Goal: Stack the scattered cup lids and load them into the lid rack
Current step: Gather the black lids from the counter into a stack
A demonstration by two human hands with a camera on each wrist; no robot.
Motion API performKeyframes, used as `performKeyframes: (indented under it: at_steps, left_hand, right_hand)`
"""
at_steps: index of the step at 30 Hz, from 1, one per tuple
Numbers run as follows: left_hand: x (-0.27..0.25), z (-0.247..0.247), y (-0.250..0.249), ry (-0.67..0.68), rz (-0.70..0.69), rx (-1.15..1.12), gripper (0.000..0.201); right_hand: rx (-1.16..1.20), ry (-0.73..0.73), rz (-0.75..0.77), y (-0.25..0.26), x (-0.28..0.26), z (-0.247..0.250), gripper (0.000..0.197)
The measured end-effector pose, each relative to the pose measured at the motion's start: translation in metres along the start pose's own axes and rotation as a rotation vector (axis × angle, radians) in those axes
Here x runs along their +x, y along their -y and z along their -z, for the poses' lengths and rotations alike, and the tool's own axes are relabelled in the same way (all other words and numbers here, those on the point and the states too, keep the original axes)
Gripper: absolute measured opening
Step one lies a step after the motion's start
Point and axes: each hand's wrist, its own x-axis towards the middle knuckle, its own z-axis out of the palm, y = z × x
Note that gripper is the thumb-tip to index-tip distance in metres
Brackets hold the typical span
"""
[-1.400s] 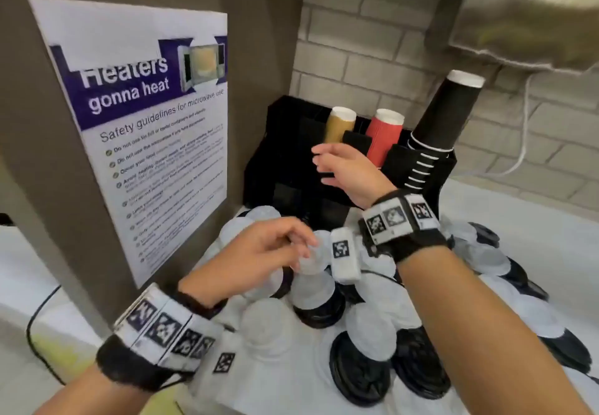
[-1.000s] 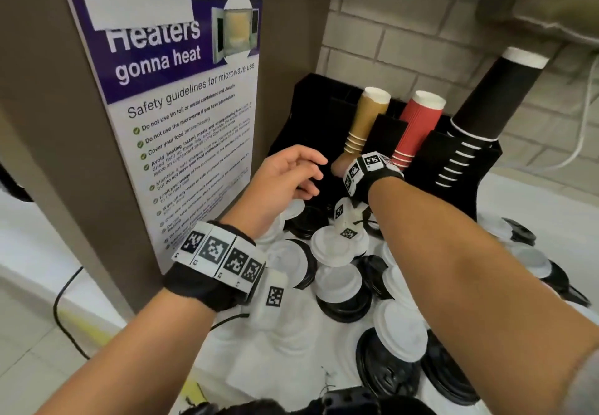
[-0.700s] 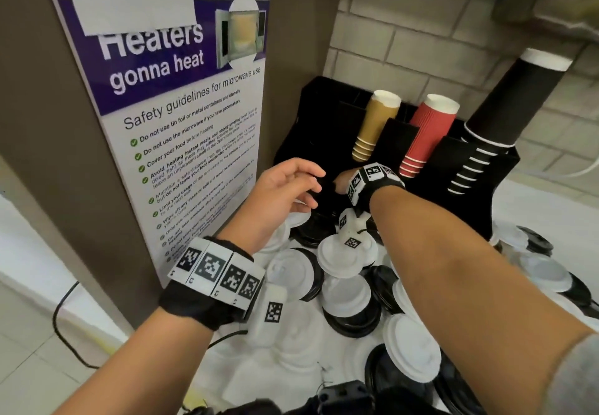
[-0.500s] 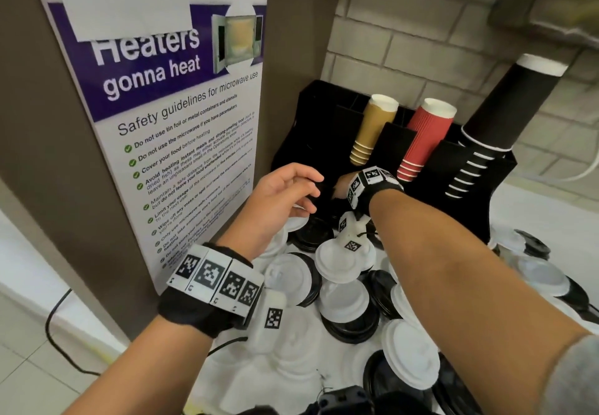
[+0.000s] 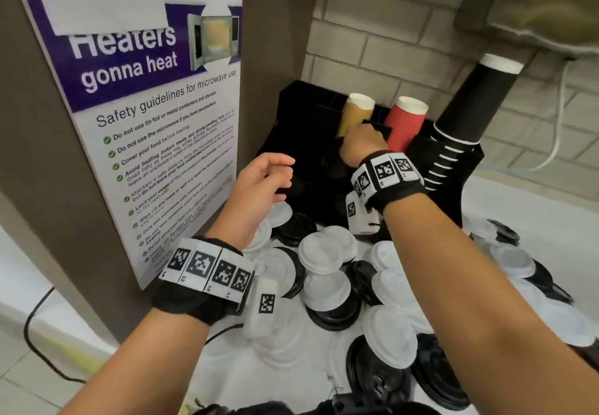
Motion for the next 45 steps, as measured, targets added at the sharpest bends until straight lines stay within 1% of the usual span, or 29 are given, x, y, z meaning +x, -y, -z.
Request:
performKeyframes:
  at_steps: [2,3,4,5,6,7,8,9,11,14,16,18,20,23,26,28,29,32,34,35,36,37,39,40,41,45]
  left_hand:
    - [-0.001,-0.004,0.002,-0.065,0.033,-0.045,0.022]
    - [-0.002,-0.006,0.003,-0.079,0.060,-0.091,0.030]
    - [-0.004,-0.009,0.004,-0.070,0.085,-0.134,0.044]
    - [-0.006,-0.013,0.004,-0.043,0.098,-0.167,0.062]
    - [-0.008,-0.017,0.005,0.000,0.093,-0.195,0.078]
    - [-0.012,-0.021,0.005,0.046,0.068,-0.219,0.089]
    - [-0.015,-0.026,0.005,0.081,0.030,-0.236,0.094]
    - [-0.019,-0.030,0.004,0.096,-0.008,-0.243,0.094]
    - [-0.026,-0.037,0.002,0.074,-0.060,-0.252,0.085]
    - [-0.030,-0.039,0.002,0.057,-0.086,-0.260,0.075]
    - [-0.030,-0.037,0.003,0.067,-0.087,-0.262,0.071]
    - [-0.032,-0.036,0.003,0.085,-0.084,-0.266,0.068]
    - [-0.034,-0.035,0.002,0.108,-0.086,-0.267,0.071]
    - [-0.038,-0.032,0.000,0.160,-0.072,-0.282,0.072]
    - [-0.041,-0.030,0.001,0.169,-0.042,-0.292,0.069]
    - [-0.043,-0.032,0.002,0.173,-0.017,-0.305,0.070]
    - [-0.044,-0.034,0.003,0.168,-0.004,-0.317,0.068]
    - [-0.045,-0.032,-0.001,0.101,0.008,-0.274,0.051]
    - [-0.039,-0.028,-0.012,0.080,-0.026,-0.171,0.049]
    - [-0.033,-0.026,-0.020,0.076,-0.055,-0.121,0.050]
    - [-0.026,-0.023,-0.028,0.080,-0.084,-0.073,0.050]
    - [-0.017,-0.021,-0.041,0.078,-0.105,-0.028,0.051]
    - [-0.006,-0.017,-0.067,0.095,-0.092,0.021,0.051]
    - [0.002,-0.018,-0.077,0.103,-0.085,0.051,0.050]
    - [-0.005,-0.009,-0.076,0.080,-0.056,0.100,0.048]
    - [0.001,-0.011,-0.090,0.126,-0.044,0.113,0.038]
  right_hand:
    - [0.191,-0.032,0.035,-0.010,-0.017,0.021,0.034]
    - [0.303,-0.003,0.090,-0.014,-0.027,0.027,0.034]
    - [0.486,0.075,0.150,-0.017,-0.041,0.028,0.033]
    - [0.722,0.190,0.199,-0.018,-0.056,0.028,0.031]
    - [0.938,0.322,0.243,-0.017,-0.072,0.026,0.029]
    - [1.084,0.430,0.287,-0.016,-0.084,0.023,0.029]
    - [1.163,0.504,0.329,-0.015,-0.094,0.019,0.029]
    - [1.189,0.537,0.372,-0.015,-0.102,0.015,0.028]
    - [1.178,0.528,0.432,-0.015,-0.114,0.009,0.027]
    - [1.103,0.448,0.492,-0.019,-0.123,0.008,0.034]
    - [1.028,0.387,0.576,-0.027,-0.126,0.009,0.051]
    - [1.006,0.368,0.628,-0.031,-0.132,0.011,0.069]
    - [1.037,0.348,0.635,-0.032,-0.139,0.011,0.078]
    - [1.099,0.279,0.615,-0.030,-0.145,0.008,0.074]
    - [1.138,0.292,0.593,-0.029,-0.149,0.003,0.073]
    - [1.142,0.271,0.590,-0.026,-0.151,0.000,0.074]
    - [1.139,0.251,0.593,-0.023,-0.152,-0.001,0.074]
    - [1.113,0.190,0.598,-0.014,-0.157,-0.010,0.075]
    - [1.110,0.233,0.568,-0.011,-0.153,-0.010,0.076]
    - [1.074,0.269,0.547,-0.010,-0.147,-0.008,0.072]
    - [0.987,0.302,0.514,-0.010,-0.141,-0.005,0.065]
    - [0.829,0.323,0.499,-0.012,-0.133,0.000,0.055]
    - [0.424,0.371,0.552,-0.008,-0.125,0.001,0.040]
    - [0.266,0.417,0.596,-0.003,-0.124,0.000,0.037]
    - [0.193,0.498,0.660,0.012,-0.138,-0.017,0.037]
    - [0.002,0.632,0.808,0.052,-0.163,-0.041,0.048]
